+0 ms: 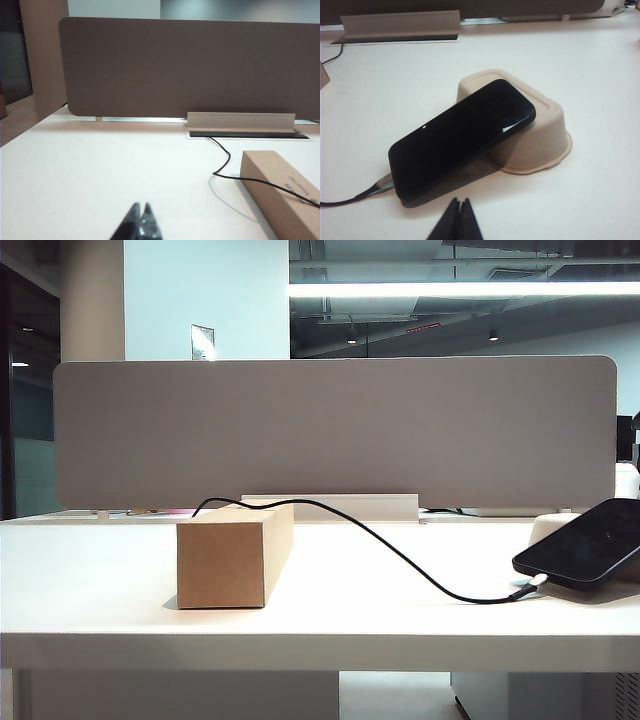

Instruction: Pick up the charging cable and the phone, plug the charging cable into the charging port on the phone, and finally place them back on the table.

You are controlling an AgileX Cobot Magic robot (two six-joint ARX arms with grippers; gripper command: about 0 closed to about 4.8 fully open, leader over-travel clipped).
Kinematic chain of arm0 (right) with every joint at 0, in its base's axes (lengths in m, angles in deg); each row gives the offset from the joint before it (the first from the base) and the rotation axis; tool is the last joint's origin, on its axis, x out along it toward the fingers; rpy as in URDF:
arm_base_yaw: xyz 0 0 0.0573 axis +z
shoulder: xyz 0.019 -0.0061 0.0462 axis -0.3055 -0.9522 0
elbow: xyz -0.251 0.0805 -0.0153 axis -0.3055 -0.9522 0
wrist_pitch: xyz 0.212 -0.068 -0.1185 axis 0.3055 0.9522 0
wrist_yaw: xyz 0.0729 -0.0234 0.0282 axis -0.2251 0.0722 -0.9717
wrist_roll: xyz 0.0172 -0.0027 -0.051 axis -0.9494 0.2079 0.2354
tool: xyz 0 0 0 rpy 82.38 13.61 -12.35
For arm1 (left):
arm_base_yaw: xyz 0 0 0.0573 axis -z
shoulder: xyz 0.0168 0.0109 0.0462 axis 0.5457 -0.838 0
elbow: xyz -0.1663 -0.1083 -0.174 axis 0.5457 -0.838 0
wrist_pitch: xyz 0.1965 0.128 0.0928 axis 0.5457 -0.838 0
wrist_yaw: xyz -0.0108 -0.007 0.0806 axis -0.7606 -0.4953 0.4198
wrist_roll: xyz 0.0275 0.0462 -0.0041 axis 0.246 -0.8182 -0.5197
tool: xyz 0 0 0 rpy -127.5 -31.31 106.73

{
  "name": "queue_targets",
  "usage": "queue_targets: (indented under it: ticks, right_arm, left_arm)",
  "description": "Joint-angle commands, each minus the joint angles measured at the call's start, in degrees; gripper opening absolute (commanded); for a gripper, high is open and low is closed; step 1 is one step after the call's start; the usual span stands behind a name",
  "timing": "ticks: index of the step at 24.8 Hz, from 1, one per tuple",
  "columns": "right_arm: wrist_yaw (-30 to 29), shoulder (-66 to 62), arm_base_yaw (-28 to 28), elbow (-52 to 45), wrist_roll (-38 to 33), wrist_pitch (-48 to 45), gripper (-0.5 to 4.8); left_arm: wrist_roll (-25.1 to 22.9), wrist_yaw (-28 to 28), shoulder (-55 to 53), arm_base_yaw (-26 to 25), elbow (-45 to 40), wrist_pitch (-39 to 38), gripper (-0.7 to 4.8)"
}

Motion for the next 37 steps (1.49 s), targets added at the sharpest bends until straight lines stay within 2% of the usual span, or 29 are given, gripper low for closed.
queue_targets:
  ticks: [1, 8, 12, 20, 29, 37]
  right_arm:
    - [0.1, 0.1, 0.0, -0.3, 0.2, -0.5, -0.05]
    - [0.1, 0.1, 0.0, -0.3, 0.2, -0.5, -0.05]
    - [0.1, 0.1, 0.0, -0.3, 0.2, -0.5, -0.05]
    - [0.1, 0.1, -0.1, -0.3, 0.3, -0.5, -0.05]
    - [-0.8, 0.1, -6.0, -0.3, -0.2, -2.0, -0.05]
    - [-2.6, 0.1, -5.9, -0.3, 0.0, -2.4, -0.05]
  left_arm:
    - [0.3, 0.0, -0.1, 0.2, 0.2, -1.1, -0.06]
    - [0.2, 0.0, -0.1, 0.2, 0.2, -8.9, -0.06]
    - [0.2, 0.0, -0.1, 0.2, 0.2, -10.9, -0.06]
    - [0.2, 0.0, -0.1, 0.2, 0.2, -11.5, -0.06]
    - [0.2, 0.0, -0.1, 0.2, 0.2, -11.5, -0.06]
    - [0.2, 0.0, -0.1, 0.2, 0.2, -11.5, -0.06]
